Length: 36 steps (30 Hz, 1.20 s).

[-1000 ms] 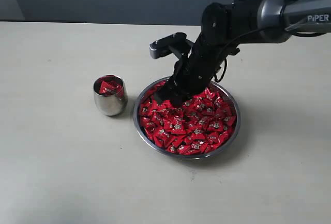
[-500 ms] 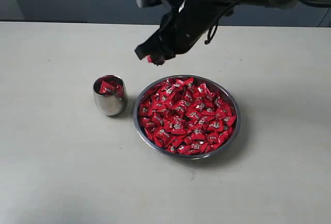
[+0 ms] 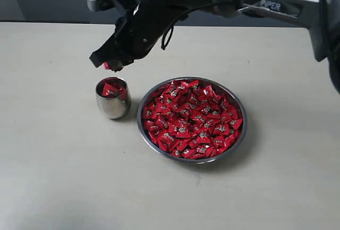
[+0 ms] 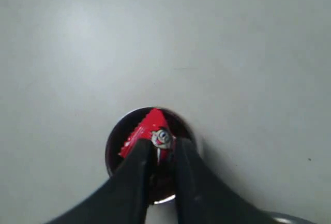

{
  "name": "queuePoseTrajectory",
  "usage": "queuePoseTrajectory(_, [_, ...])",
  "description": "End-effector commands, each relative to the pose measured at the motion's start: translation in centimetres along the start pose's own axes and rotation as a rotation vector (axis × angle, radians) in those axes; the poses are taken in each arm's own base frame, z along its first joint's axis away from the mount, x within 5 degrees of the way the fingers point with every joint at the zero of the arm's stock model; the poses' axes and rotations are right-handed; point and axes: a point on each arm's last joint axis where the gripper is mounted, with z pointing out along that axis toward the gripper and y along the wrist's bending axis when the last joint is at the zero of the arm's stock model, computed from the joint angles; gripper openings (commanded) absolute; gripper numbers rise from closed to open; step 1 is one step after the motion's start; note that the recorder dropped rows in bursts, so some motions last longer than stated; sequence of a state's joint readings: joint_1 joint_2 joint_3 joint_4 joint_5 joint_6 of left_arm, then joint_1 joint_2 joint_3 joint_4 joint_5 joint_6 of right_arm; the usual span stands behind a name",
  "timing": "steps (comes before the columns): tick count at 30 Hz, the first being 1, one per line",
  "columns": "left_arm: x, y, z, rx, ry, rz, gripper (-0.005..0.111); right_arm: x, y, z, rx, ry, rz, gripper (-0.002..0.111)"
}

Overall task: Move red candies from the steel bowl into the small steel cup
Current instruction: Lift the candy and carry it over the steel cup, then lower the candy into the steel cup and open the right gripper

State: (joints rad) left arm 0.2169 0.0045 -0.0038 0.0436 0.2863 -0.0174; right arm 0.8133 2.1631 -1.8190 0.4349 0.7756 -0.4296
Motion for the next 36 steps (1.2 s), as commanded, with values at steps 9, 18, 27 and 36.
queuePoseTrajectory(9, [0.1,0.0,0.0,-0.001,-0.002,-0.002,0.0,0.4,0.6,2.4,-0.01,0.038,-0.03,-0.001])
queuePoseTrajectory(18, [0.1,0.0,0.0,-0.001,-0.002,-0.002,0.0,1.2,0.4,3.5,-0.022,0.081,-0.019,-0.001])
queuePoseTrajectory(27, [0.1,0.0,0.0,-0.001,-0.002,-0.002,0.0,1.2,0.4,3.5,-0.025,0.087,-0.019,-0.001])
queuePoseTrajectory(36, [0.1,0.0,0.0,-0.001,-0.002,-0.002,0.0,1.1,0.4,3.5,-0.026,0.073,-0.017,0.004])
